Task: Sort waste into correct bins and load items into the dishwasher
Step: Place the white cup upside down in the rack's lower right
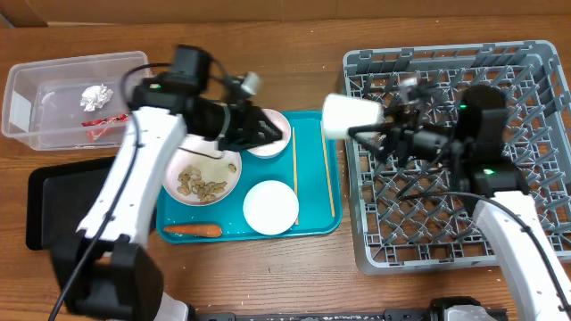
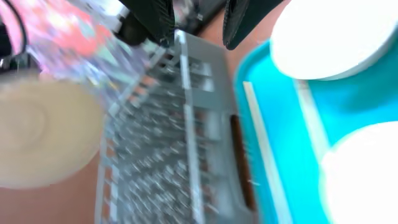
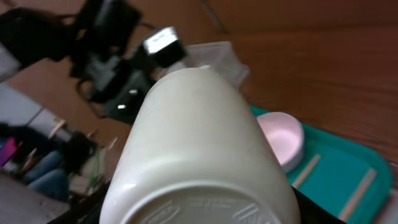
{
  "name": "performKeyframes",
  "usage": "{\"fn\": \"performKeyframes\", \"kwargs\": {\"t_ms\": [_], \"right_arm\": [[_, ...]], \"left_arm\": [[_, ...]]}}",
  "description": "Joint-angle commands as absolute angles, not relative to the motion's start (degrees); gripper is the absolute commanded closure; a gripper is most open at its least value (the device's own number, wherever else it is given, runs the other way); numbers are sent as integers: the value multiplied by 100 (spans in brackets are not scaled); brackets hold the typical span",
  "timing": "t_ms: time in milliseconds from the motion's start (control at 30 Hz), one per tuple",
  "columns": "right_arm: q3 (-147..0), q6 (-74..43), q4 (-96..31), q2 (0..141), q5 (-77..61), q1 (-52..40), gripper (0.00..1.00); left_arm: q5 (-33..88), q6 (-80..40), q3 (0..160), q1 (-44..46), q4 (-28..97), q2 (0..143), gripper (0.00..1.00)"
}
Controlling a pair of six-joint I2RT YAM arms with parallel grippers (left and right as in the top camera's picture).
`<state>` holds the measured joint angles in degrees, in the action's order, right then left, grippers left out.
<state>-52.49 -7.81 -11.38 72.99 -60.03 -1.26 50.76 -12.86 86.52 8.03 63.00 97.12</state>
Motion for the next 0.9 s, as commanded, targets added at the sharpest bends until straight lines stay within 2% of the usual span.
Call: {"fn": "performKeyframes", "kwargs": {"t_ms": [0,200,433,733,867], "right_arm": [[-5413,-819,-1481,6971,-5273,537,68],[-5415,-906,-3159,6573,-3760,2036,68],[-5417,-1052,-4541,6460,-2276,3371,68],[-5749,-1055,-5470,6462,56,3769,68],[-5749,-1210,-5577,6519,296,3769,69]], "left_arm": [[4163,-1044,8803,294,6447,9030,72],[3111,-1024,8803,-416,6805,8368,71],[2484,-1017,8801,-513,6987,8281,72],[2488,-1024,8801,-513,6969,8281,72],[2493,-1024,8801,-513,6969,8281,72]]}}
